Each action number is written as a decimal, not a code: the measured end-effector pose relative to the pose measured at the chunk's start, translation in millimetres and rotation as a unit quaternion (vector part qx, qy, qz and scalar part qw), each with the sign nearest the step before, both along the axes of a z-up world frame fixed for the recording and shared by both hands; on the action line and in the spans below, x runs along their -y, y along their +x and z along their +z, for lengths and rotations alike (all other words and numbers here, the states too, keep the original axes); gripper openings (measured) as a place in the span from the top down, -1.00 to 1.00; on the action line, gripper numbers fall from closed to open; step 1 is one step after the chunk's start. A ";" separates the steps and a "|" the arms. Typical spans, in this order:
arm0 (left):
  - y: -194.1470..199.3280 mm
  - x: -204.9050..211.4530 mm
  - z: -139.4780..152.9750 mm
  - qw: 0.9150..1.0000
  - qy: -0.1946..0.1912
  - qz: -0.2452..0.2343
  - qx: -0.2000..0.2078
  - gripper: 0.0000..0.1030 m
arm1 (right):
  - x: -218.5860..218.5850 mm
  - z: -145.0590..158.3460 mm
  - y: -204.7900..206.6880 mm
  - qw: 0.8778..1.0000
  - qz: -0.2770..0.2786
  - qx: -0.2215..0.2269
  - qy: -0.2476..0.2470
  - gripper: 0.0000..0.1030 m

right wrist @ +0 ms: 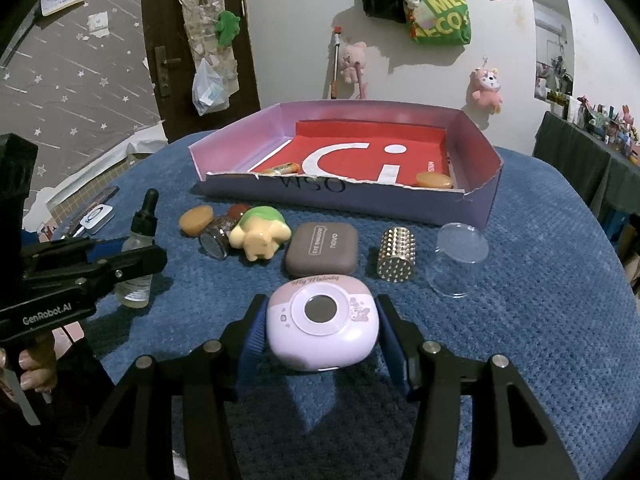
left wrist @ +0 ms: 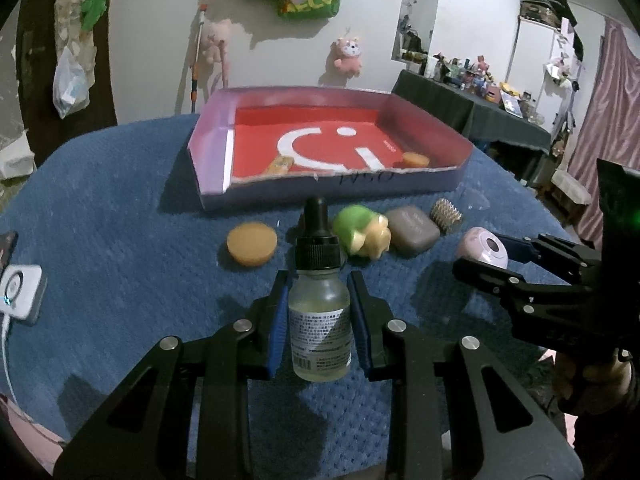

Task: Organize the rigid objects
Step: 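Carry the dropper bottle and the round gadget with both tools into the box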

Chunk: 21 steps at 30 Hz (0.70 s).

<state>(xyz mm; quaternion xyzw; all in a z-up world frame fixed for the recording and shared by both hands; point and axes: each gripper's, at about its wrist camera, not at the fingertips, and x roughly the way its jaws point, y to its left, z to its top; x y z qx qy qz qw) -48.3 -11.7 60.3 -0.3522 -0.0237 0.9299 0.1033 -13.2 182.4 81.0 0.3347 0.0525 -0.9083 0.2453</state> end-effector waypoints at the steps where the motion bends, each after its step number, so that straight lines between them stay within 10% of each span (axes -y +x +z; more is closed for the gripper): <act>1: -3.1 -0.5 5.0 1.000 0.001 -0.006 -0.001 0.49 | -0.7 1.9 -0.7 1.000 0.000 -0.001 -0.001 -0.08; 11: -92.8 -11.3 50.7 0.996 0.013 -0.086 0.032 0.49 | 7.8 62.4 -55.0 0.999 0.034 -0.023 -0.002 -0.08; 21: -192.7 -40.0 25.0 0.979 -0.035 -0.148 0.133 0.49 | 31.3 52.3 -157.3 0.993 0.089 0.048 0.058 -0.08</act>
